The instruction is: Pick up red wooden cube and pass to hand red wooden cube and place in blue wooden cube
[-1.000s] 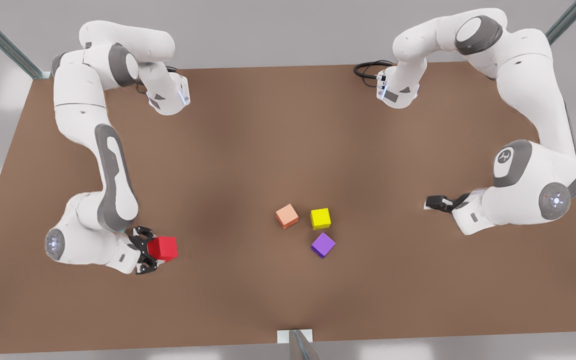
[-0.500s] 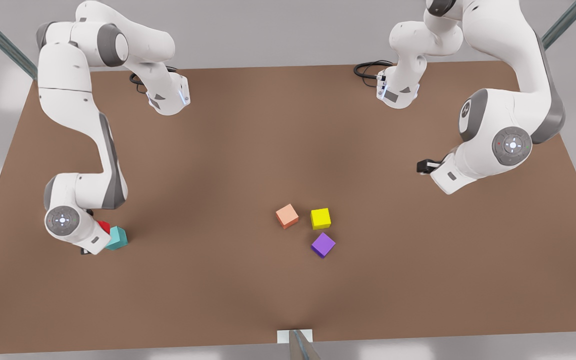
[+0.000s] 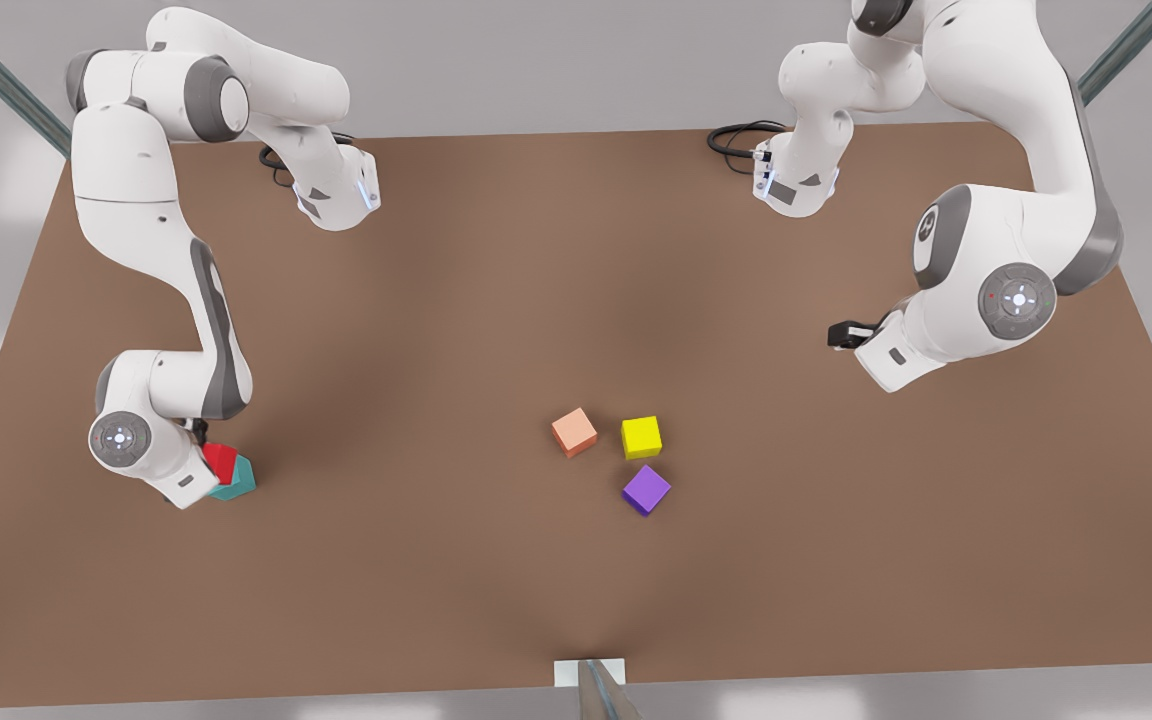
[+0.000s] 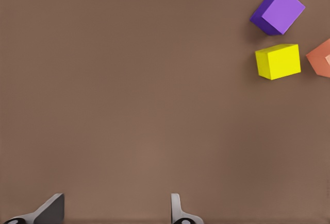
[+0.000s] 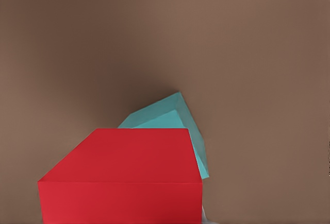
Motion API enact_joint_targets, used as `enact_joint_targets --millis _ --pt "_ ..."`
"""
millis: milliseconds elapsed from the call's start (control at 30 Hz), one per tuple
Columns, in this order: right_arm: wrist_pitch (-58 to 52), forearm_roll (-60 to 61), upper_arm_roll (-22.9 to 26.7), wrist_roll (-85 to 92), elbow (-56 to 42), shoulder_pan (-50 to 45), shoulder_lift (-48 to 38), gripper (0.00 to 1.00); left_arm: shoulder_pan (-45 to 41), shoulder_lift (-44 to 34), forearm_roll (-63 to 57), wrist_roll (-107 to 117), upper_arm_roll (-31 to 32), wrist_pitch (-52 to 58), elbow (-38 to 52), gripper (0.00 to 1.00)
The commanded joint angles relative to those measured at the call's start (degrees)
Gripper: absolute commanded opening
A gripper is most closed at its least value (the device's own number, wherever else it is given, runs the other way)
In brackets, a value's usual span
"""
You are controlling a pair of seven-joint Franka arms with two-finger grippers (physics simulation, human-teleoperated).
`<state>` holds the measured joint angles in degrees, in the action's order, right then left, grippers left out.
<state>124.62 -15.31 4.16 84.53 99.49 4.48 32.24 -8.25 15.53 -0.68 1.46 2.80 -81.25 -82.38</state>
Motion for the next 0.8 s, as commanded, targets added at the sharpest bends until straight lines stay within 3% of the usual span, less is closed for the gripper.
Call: enact_joint_targets --millis 0,67,100,133,600,767 --pt "1.76 0.54 -0.03 -6.39 0.00 0.18 0.28 0.58 -0.01 -0.06 -0.02 0.21 0.01 0.04 0.02 1.00" --pt "1.85 0.72 -0.03 -6.30 -0.09 0.53 0.37 0.60 -0.01 -0.06 0.07 0.21 0.01 0.04 0.02 1.00" --pt "1.85 1.16 -0.03 -6.39 -0.09 0.53 0.55 0.88 -0.01 -0.06 -0.02 0.21 0.01 0.04 0.02 1.00" --pt "1.85 1.60 -0.03 -6.30 -0.09 0.53 0.55 1.00 -0.01 0.11 -0.02 0.21 0.01 0.04 0.02 1.00" --pt "-0.17 3.18 -0.47 -5.51 -0.79 0.44 -0.33 1.00 -0.01 0.20 -0.02 0.21 0.01 0.04 0.02 1.00" --pt "-5.88 6.52 -1.26 -5.42 -1.32 0.36 -3.06 1.00 -0.10 0.20 -0.11 0.21 0.01 0.04 0.11 1.00"
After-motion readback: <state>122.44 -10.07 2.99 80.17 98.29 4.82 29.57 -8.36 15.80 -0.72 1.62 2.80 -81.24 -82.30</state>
